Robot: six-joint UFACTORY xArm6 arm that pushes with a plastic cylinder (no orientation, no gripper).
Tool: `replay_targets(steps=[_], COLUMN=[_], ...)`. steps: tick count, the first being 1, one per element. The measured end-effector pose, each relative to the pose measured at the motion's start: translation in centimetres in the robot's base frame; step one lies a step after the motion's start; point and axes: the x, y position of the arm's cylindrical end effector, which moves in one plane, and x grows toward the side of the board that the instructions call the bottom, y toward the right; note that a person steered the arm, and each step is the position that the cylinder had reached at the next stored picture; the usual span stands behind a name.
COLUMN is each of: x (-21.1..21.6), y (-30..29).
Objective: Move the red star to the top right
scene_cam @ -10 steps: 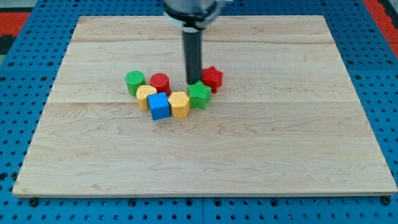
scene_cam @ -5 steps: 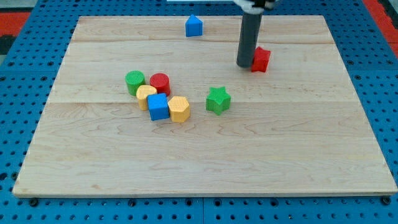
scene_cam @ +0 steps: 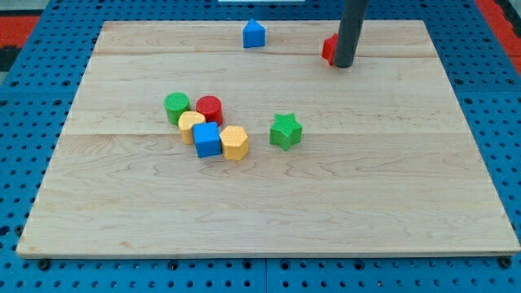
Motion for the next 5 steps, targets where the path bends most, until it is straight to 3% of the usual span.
replay_targets(steps=[1, 2, 4, 5], x=[0.5, 0.5, -2.5, 1.7], y=[-2.0, -7.9, 3.0, 2.6])
